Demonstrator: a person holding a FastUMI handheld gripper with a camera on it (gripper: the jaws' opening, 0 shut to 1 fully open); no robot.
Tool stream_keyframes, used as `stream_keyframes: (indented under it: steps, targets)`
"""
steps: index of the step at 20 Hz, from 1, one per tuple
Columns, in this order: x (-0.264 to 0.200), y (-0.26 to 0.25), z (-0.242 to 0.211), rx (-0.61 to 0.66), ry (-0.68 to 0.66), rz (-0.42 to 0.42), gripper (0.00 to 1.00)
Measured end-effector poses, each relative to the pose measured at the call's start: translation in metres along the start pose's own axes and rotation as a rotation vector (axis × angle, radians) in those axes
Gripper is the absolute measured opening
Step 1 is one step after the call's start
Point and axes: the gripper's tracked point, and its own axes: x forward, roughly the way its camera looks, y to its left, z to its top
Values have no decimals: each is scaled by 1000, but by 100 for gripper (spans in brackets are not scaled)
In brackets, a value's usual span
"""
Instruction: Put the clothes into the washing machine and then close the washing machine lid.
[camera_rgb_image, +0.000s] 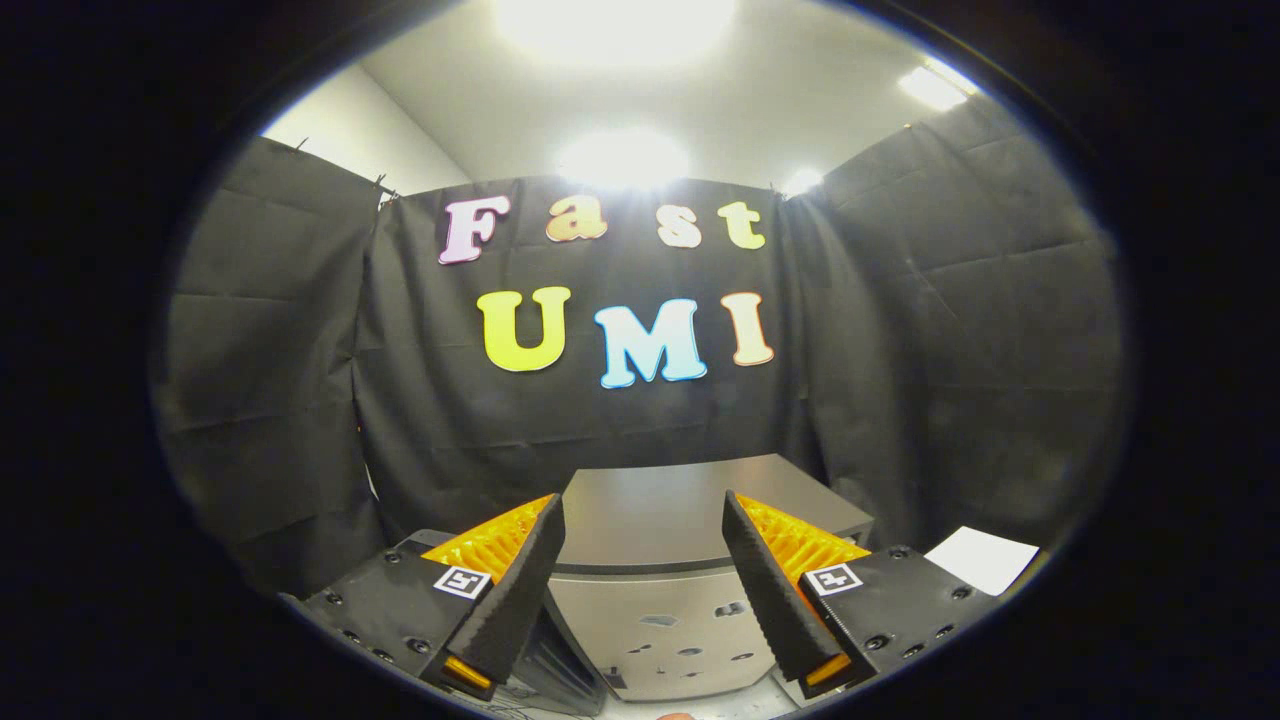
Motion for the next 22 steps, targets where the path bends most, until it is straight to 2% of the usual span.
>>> stream_keyframes:
  steps: [2, 7, 10, 14, 20, 22]
  targets:
    - [-14, -20, -10, -46, -19, 1, 100]
    - [-54, -44, -50, -193, -27, 63, 100]
    - [-81, -45, -82, -173, 26, 114, 100]
    - [-99, -46, -107, -212, 36, 160, 100]
    - [-113, -53, -126, -199, 68, 173, 98]
    - [-114, -54, -119, -198, 49, 174, 98]
